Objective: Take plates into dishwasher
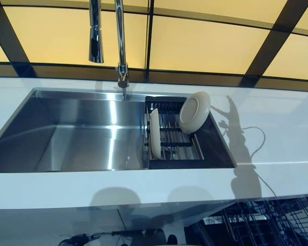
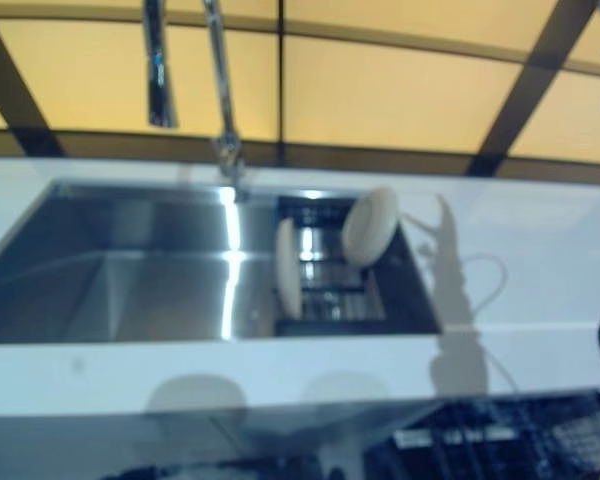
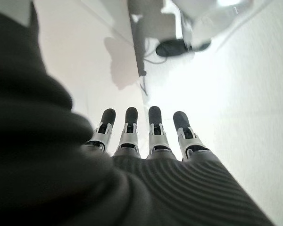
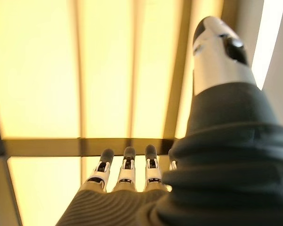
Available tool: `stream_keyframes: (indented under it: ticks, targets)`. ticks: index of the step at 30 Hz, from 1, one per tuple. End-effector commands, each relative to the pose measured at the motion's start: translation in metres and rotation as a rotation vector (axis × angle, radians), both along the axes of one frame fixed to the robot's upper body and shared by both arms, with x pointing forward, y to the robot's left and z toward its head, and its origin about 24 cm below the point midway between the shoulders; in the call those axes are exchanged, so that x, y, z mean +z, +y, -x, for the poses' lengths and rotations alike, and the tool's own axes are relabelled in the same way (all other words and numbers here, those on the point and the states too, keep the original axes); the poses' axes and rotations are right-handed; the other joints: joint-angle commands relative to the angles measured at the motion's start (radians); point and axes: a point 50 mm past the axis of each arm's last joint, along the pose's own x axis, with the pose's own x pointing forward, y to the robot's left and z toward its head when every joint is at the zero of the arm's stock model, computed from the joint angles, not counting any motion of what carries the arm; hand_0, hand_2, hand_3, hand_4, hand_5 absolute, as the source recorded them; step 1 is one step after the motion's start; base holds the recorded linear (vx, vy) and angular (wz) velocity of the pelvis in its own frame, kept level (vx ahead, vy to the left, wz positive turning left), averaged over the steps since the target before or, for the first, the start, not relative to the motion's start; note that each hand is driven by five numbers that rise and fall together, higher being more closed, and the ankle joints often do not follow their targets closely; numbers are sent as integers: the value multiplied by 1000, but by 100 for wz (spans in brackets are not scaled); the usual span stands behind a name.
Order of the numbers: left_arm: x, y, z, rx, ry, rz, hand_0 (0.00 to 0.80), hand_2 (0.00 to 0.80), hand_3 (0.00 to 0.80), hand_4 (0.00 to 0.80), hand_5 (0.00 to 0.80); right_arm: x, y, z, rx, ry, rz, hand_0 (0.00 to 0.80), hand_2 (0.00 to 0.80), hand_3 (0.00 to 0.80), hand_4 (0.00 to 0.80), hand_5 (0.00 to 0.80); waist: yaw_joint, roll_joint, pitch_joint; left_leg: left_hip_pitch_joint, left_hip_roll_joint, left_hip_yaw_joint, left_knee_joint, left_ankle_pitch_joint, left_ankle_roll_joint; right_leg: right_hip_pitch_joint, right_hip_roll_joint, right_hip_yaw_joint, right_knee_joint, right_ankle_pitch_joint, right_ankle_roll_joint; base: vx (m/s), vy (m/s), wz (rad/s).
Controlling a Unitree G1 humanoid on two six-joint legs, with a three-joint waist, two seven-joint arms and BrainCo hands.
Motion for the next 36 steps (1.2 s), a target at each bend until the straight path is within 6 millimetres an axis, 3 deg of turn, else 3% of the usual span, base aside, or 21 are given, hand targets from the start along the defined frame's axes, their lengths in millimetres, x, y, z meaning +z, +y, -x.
stream_keyframes:
  ticks: [1, 5, 17, 24, 36]
  targets:
    - [4, 15, 5, 9, 38, -50, 0, 0, 0, 0, 0, 38, 1, 10, -31, 5, 140, 0, 0, 0, 0, 0, 36, -17, -35, -5, -29, 22, -4, 12, 9, 37, -36, -24, 21, -16, 63, 81, -40, 3]
    - [1, 11, 7, 20, 40, -40, 0, 0, 0, 0, 0, 14, 20, -10, 71, 214, 190, 0, 0, 0, 0, 0, 44, -11, -42, -1, -28, 23, -40, 30, -1, 43, -33, -35, 2, -14, 65, 67, -17, -1]
    - [3, 11, 1, 9, 69, -24, 0, 0, 0, 0, 0, -41, 53, -35, 246, 451, 170, 0, 0, 0, 0, 0, 40, -2, -32, -8, -38, 27, -43, 27, 6, 37, -39, -37, 2, -10, 73, 82, -4, 2]
    - [1, 9, 5, 3, 103, -14, 0, 0, 0, 0, 0, -52, 61, -39, 267, 459, 132, 0, 0, 0, 0, 0, 34, 5, -23, -21, -28, 39, -43, 31, 0, 21, -36, -30, 2, -12, 77, 64, -18, -1]
    - [1, 4, -1, -2, 101, -2, 0, 0, 0, 0, 0, -64, 56, -38, 263, 503, 108, 0, 0, 0, 0, 0, 28, 17, -5, -34, -17, 43, -43, 35, -11, 16, -33, -25, 2, -26, 76, 8, -3, 0]
